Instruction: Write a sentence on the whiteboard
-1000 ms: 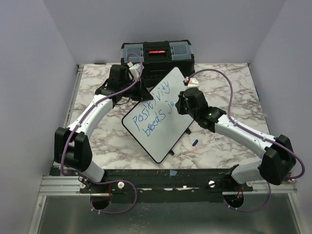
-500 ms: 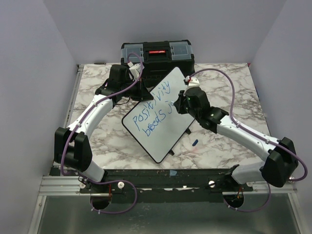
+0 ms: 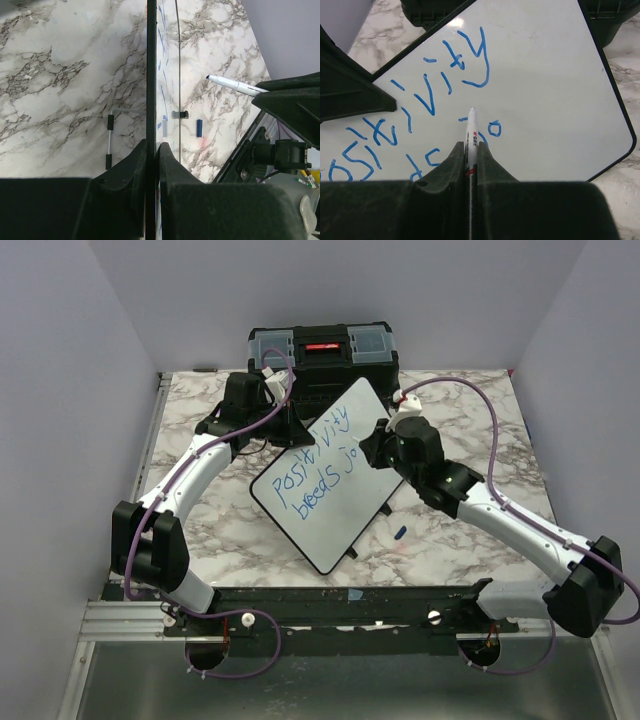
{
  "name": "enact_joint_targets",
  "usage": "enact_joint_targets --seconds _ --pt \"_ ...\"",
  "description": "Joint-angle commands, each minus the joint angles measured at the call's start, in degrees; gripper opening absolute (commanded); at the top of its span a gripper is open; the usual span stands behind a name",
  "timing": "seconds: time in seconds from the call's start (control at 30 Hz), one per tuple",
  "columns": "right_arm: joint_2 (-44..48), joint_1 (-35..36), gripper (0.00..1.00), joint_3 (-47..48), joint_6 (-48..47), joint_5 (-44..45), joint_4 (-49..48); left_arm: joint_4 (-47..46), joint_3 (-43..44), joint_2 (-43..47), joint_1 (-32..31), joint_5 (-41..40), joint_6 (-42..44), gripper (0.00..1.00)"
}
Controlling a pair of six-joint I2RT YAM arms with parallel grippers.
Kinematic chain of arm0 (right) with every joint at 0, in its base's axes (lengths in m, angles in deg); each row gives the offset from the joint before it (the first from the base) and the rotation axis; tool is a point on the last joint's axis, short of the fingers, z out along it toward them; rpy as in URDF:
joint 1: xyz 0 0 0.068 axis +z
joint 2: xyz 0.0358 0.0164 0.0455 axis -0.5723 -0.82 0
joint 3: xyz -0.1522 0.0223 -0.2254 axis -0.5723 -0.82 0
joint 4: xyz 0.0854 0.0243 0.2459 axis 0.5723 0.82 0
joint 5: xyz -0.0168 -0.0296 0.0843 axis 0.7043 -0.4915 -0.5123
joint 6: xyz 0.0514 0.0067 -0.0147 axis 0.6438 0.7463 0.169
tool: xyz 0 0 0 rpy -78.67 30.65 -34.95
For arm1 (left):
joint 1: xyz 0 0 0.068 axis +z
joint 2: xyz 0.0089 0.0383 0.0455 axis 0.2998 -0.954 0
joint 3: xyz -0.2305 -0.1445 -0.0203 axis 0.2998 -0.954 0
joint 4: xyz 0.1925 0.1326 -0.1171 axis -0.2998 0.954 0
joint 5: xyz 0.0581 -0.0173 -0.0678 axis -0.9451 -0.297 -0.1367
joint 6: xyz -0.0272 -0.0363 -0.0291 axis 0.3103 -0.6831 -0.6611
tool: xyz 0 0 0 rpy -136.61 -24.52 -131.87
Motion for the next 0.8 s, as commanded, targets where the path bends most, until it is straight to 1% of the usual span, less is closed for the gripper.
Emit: enact_joint_targets --seconds 0.0,0.77 --pt "-1.22 0.18 0.01 1.34 -0.06 0.98 0.02 0.99 0.01 0.69 -0.81 -1.12 5.24 0.00" --pt "-7.93 -4.72 0.01 5.38 1.53 -3.51 1.71 0.73 -0.19 0.88 -0.83 -0.78 5.17 0.00"
